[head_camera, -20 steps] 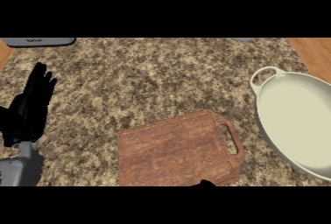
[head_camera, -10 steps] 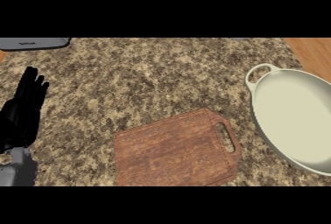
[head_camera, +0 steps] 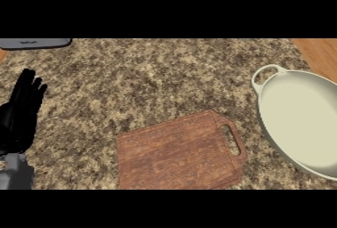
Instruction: Pick the lemon from the cutting board and place it in the pot
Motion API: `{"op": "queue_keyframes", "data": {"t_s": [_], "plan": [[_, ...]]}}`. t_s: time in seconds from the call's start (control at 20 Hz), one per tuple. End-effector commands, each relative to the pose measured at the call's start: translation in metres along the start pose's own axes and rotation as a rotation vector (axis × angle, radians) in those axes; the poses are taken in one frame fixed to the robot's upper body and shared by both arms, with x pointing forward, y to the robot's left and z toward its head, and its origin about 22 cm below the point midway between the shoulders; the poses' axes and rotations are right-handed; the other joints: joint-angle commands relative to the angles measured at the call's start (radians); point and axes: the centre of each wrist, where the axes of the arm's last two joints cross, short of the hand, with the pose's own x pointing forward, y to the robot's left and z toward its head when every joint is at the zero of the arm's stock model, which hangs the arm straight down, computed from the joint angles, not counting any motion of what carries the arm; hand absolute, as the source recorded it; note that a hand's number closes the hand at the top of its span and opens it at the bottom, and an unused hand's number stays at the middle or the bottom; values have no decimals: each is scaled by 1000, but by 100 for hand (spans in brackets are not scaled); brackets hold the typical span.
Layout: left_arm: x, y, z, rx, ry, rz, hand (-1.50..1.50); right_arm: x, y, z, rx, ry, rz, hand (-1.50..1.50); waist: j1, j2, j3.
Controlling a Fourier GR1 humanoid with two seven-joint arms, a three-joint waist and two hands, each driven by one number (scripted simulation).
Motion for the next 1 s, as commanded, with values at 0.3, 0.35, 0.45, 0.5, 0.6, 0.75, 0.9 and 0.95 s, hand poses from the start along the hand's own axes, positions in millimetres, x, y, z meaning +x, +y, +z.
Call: {"op": "queue_keyframes", "data": {"t_s": [0.3,0.35,0.45,0.5,0.6,0.75,0.9,0.95], "plan": [[3,-6,-2,-34,-13,4,0,4,-50,4,-154,90,-161,150,31,13,0],[3,-23,-1,-44,-12,16,0,0,-53,2,-156,84,-143,150,33,15,1],[6,-25,-5,-44,-29,12,0,-15,-48,-4,-190,127,-147,150,46,21,2],[0,-15,-2,-56,-2,5,0,-21,-41,0,-159,162,-168,150,50,18,2],[9,-33,-8,-56,-29,14,0,-29,-53,-11,-175,147,-153,150,53,23,2],[5,-30,-9,-66,-9,26,0,-41,-49,-17,-222,165,-270,150,61,22,4],[6,-25,-15,-66,-23,12,0,-120,-83,-30,-302,211,80,150,67,20,1],[9,-19,-10,-71,-25,7,0,-133,-92,-29,-326,223,152,150,74,17,1]]}}
